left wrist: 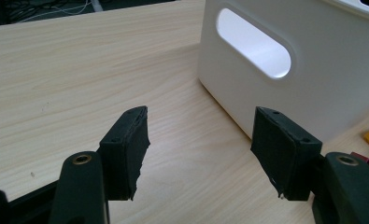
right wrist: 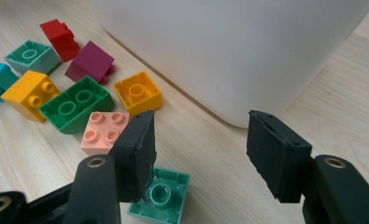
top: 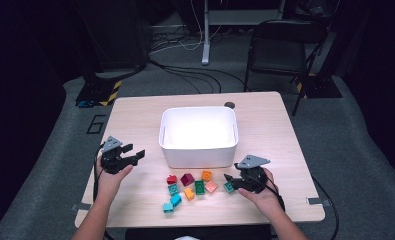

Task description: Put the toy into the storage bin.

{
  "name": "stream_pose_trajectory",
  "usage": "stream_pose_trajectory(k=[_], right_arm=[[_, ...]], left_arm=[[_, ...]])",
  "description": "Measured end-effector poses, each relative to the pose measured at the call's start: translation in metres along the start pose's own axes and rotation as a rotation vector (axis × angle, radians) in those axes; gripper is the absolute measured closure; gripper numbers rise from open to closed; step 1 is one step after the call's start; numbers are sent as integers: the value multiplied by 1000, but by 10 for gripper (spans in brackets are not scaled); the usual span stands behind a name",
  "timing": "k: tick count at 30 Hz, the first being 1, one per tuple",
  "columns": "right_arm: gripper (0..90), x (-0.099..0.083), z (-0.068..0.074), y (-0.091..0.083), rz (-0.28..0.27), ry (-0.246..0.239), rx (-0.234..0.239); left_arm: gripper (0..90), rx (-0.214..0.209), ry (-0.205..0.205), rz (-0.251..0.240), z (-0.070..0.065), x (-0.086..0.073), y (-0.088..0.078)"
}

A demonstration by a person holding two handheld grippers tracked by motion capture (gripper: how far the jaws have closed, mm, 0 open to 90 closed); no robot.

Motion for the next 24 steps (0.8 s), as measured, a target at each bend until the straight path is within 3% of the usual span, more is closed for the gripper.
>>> stream_pose_trajectory(k=[7,13,24], right_arm=[[418,-2,8,6,4,-16,7],[422,-6,12,11,23,-21,26],[419,-13,21,12,81,-62,34]], left_arm=[[364,17,6,33,4,-3,5],[384,25,-34,36,10,-8,8],[384,35,-59,44,17,-14,10]])
Point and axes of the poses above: each handheld gripper's, and its own axes: y roughly forward along the jaws, x roughly out of its top, z roughly to its left, the point moved 2 cm from there along y, roughly forward along the jaws, and after that the axes turned 15 degrees about -x, right-handed, at the moved point
